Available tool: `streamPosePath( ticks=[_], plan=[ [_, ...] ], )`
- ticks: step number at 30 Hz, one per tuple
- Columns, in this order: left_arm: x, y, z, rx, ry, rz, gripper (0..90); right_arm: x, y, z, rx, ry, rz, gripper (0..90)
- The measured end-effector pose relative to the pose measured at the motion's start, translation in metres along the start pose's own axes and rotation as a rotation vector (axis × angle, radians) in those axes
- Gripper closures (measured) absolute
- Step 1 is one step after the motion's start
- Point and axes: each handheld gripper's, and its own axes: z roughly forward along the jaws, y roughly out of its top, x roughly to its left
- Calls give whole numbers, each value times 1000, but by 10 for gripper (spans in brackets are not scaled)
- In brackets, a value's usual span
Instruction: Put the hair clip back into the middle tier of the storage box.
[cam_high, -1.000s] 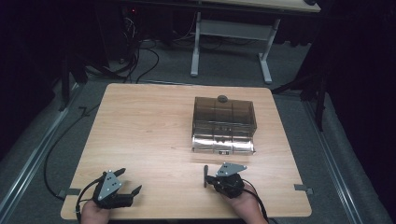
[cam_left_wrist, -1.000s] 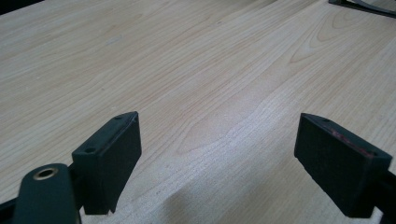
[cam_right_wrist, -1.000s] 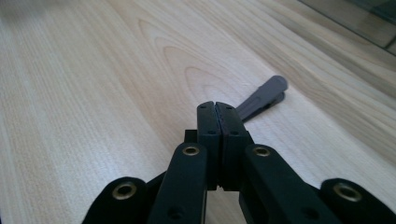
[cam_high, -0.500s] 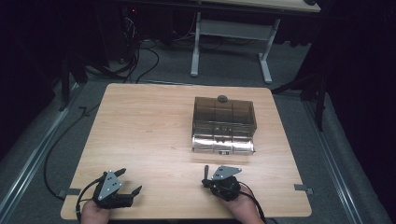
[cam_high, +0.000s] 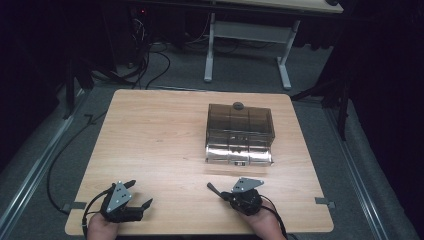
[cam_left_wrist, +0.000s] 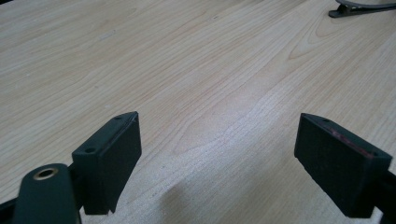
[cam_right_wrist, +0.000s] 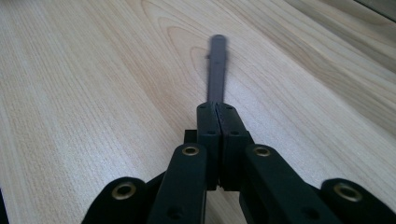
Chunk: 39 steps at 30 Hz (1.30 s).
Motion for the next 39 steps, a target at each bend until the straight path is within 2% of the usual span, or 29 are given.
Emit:
streamPosePath(
  ticks=[5,10,16,21,26,29,33,39],
  plan=[
    [0,0,0,6,-4,-2,151,0,0,-1,2,-7,7,867],
    [0,0,0,-1,-3,0,151,1,10,-2,-56,12,12,798],
    [-1,-2,-3,-16,8,1,151,3,21,17,-30,34,-35,752],
    [-2,-1,-2,-6,12,3,151,6,25,28,4,59,-50,752],
    [-1,-1,-2,-2,10,1,151,5,24,27,-5,52,-47,811],
    [-1,-1,-2,2,6,0,151,5,23,25,1,49,-46,815],
    [-1,-1,-1,3,3,-2,151,6,24,20,-20,40,-56,816],
    [-1,-1,-2,-3,2,0,151,1,20,11,-33,19,-35,816]
  ],
)
